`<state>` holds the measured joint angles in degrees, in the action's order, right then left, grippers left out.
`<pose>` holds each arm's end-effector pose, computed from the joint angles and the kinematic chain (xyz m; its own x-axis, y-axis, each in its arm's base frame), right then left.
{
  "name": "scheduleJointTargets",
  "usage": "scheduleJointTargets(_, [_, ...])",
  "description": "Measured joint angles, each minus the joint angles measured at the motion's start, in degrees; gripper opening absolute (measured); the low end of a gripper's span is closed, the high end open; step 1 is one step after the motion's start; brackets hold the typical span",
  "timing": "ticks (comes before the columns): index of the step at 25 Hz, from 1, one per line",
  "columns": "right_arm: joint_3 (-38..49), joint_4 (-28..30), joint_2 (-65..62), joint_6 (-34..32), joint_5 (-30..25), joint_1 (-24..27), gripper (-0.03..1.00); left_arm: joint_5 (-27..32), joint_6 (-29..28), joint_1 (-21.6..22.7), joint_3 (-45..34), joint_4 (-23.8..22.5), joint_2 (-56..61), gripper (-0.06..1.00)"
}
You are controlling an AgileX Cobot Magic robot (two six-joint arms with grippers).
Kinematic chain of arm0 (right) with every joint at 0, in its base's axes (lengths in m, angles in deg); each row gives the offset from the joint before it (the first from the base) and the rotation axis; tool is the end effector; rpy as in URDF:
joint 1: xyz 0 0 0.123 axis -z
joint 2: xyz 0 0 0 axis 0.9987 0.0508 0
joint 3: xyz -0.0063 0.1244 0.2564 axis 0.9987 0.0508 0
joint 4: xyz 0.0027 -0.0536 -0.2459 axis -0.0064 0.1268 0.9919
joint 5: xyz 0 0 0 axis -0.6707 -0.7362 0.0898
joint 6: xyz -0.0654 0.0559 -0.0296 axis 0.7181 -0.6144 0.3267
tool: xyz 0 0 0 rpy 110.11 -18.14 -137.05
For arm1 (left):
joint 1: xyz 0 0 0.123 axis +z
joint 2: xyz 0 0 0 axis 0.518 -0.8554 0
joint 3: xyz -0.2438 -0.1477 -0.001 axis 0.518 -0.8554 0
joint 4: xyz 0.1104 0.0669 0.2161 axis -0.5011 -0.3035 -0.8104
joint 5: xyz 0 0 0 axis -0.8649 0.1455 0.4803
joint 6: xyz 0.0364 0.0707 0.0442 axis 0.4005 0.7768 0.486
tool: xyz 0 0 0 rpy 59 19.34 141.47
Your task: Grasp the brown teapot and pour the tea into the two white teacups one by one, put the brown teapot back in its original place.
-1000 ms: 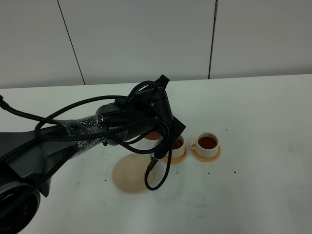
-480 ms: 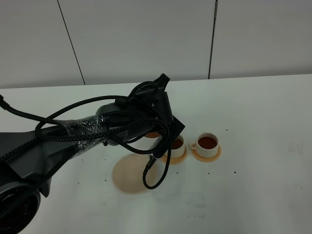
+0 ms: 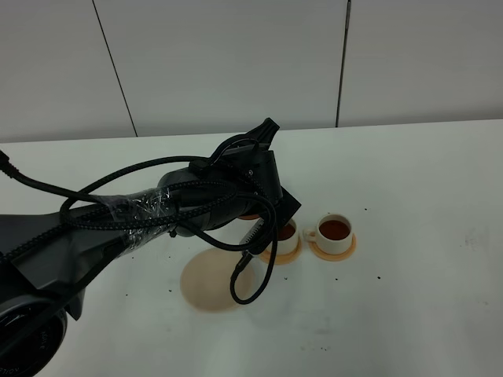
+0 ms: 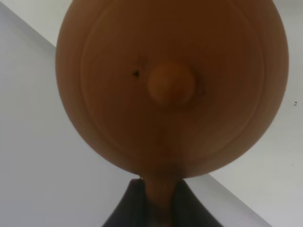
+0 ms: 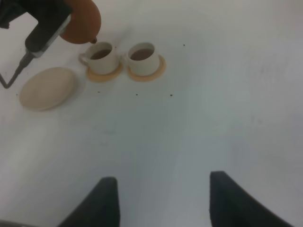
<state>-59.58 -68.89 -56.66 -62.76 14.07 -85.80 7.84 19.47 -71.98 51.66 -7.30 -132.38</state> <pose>-0.0089 0.0327 0.2790 -0.4329 -0.0177 -0.9013 -0.3125 0.9407 0.1316 0.3937 -0.2687 0.1862 0.4069 0.6586 0.6330 0.4653 -0.7458 0.4768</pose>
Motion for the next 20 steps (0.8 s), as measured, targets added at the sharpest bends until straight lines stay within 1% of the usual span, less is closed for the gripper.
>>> scheduleJointTargets(20, [0.0,0.0,0.0,0.0,0.0,0.0,0.42,-0.3,0.0,0.0,0.0,-0.1,0.0,0.17])
